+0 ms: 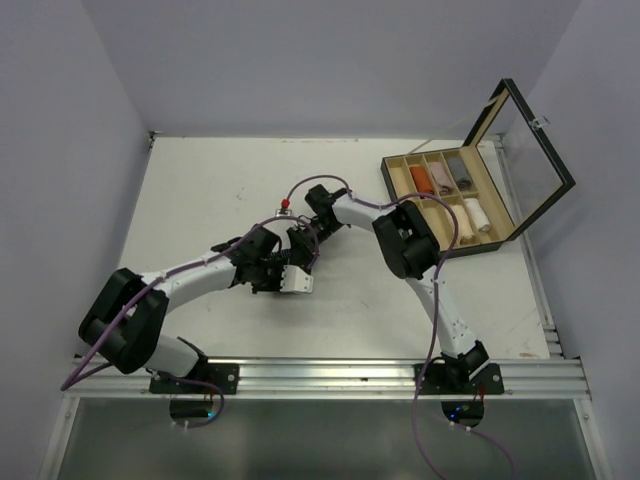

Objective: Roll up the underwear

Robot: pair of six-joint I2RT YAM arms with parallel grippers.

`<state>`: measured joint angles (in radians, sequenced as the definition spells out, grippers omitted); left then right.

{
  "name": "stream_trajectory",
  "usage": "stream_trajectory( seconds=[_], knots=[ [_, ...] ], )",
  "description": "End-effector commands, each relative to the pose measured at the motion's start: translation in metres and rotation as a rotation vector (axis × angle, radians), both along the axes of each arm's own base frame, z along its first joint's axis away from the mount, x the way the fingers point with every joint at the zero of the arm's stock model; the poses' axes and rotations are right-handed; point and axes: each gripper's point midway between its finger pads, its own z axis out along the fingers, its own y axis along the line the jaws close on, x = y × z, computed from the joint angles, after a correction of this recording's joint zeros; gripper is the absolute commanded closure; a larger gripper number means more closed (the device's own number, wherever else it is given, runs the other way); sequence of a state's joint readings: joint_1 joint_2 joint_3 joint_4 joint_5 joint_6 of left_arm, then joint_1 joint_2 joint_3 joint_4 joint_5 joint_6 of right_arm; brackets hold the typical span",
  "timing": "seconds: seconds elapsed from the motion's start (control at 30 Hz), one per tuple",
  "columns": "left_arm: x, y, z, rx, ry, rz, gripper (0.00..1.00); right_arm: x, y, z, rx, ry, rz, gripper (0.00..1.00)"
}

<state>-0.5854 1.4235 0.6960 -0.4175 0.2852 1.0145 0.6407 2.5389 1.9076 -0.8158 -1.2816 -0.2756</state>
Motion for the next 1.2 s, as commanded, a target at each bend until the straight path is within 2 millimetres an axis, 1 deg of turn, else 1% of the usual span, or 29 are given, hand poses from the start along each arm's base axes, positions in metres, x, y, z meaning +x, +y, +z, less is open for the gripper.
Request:
stream_trajectory(
  seconds=[0.0,0.07,0.1,0.13,0.2,0.23,0.3,0.33,0.37,0.4,0.43,0.47,0.5,0.53,0.57,0.63,0.7,0.73,0.8,0.87,0.9,0.93,0.97,1.0,1.03,1.07,1.1,1.13,1.17],
  knots=[
    [-0.053,0.024,-0.030,0.110,0.247,-0.054,0.99,0.056,-0.039,-0.031,-0.183,-0.302,-0.086,0.45],
    [-0.063,0.029,-0.032,0.130,0.323,-0.046,1.00,0.080,-0.048,-0.009,-0.162,-0.374,-0.131,0.44],
    [-0.064,0.029,-0.031,0.131,0.345,-0.039,1.00,0.092,-0.053,0.001,-0.155,-0.407,-0.156,0.37],
    [-0.067,0.030,-0.030,0.140,0.389,-0.027,1.00,0.114,-0.064,0.023,-0.150,-0.481,-0.208,0.35],
    [-0.067,0.027,-0.028,0.122,0.434,0.000,1.00,0.141,-0.079,0.048,-0.140,-0.572,-0.271,0.34],
    [-0.065,0.027,-0.026,0.122,0.458,0.016,1.00,0.155,-0.084,0.078,-0.119,-0.672,-0.308,0.34],
    [-0.061,0.027,-0.026,0.112,0.486,0.045,1.00,0.170,-0.101,0.102,-0.138,-0.781,-0.366,0.33],
    [-0.059,0.027,-0.026,0.123,0.519,0.052,1.00,0.181,-0.103,0.118,-0.132,-0.867,-0.401,0.32],
    [-0.057,0.026,-0.026,0.114,0.541,0.062,1.00,0.183,-0.117,0.139,-0.180,-0.952,-0.464,0.32],
    [-0.052,0.024,-0.028,0.118,0.567,0.067,1.00,0.186,-0.123,0.151,-0.181,-0.999,-0.502,0.27],
    [-0.055,0.024,-0.026,0.117,0.605,0.064,1.00,0.199,-0.124,0.173,-0.145,-1.099,-0.573,0.24],
    [-0.053,0.026,-0.027,0.113,0.632,0.074,1.00,0.197,-0.142,0.184,-0.199,-1.120,-0.704,0.18],
    [-0.047,0.023,-0.030,0.108,0.664,0.076,1.00,0.201,-0.150,0.191,-0.214,-1.157,-0.764,0.01],
    [-0.050,0.026,-0.029,0.114,0.708,0.076,1.00,0.202,-0.154,0.204,-0.198,-1.211,-0.804,0.01],
    [-0.046,0.027,-0.029,0.094,0.735,0.097,1.00,0.193,-0.161,0.207,-0.203,-1.280,-0.762,0.01],
    [-0.036,0.029,-0.036,0.104,0.780,0.132,0.99,0.171,-0.162,0.203,-0.188,-1.307,-0.618,0.01],
    [-0.023,0.032,-0.043,0.107,0.805,0.162,0.96,0.146,-0.159,0.210,-0.125,-1.367,-0.455,0.01],
    [-0.021,0.034,-0.044,0.112,0.821,0.171,0.96,0.127,-0.161,0.200,-0.134,-1.323,-0.380,0.01],
    [-0.015,0.035,-0.049,0.122,0.861,0.185,0.95,0.103,-0.155,0.200,-0.086,-1.351,-0.268,0.01],
    [-0.013,0.033,-0.049,0.110,0.896,0.174,0.94,0.071,-0.153,0.175,-0.079,-1.346,-0.117,0.01],
    [-0.007,0.030,-0.049,0.102,0.906,0.178,0.94,0.053,-0.141,0.173,-0.059,-1.377,-0.052,0.02],
    [-0.003,0.029,-0.050,0.091,0.909,0.185,0.94,0.036,-0.138,0.152,-0.059,-1.360,0.004,0.02],
    [0.000,0.029,-0.050,0.091,0.911,0.187,0.93,0.018,-0.123,0.145,-0.019,-1.384,0.071,0.03],
    [0.004,0.028,-0.050,0.095,0.921,0.189,0.92,0.015,-0.111,0.150,0.032,-1.444,0.071,0.05],
    [0.005,0.027,-0.050,0.098,0.929,0.191,0.92,0.003,-0.109,0.129,0.032,-1.439,0.102,0.07],
    [0.006,0.027,-0.050,0.103,0.939,0.194,0.92,-0.004,-0.100,0.123,0.058,-1.467,0.129,0.12],
    [0.007,0.026,-0.051,0.109,0.957,0.200,0.92,-0.014,-0.077,0.124,0.130,-1.528,0.161,0.15],
    [0.007,0.026,-0.051,0.111,0.962,0.202,0.92,-0.020,-0.073,0.104,0.120,-1.524,0.190,0.17],
    [0.007,0.026,-0.051,0.111,0.963,0.205,0.91,-0.031,-0.058,0.098,0.157,-1.533,0.217,0.21]
  ],
)
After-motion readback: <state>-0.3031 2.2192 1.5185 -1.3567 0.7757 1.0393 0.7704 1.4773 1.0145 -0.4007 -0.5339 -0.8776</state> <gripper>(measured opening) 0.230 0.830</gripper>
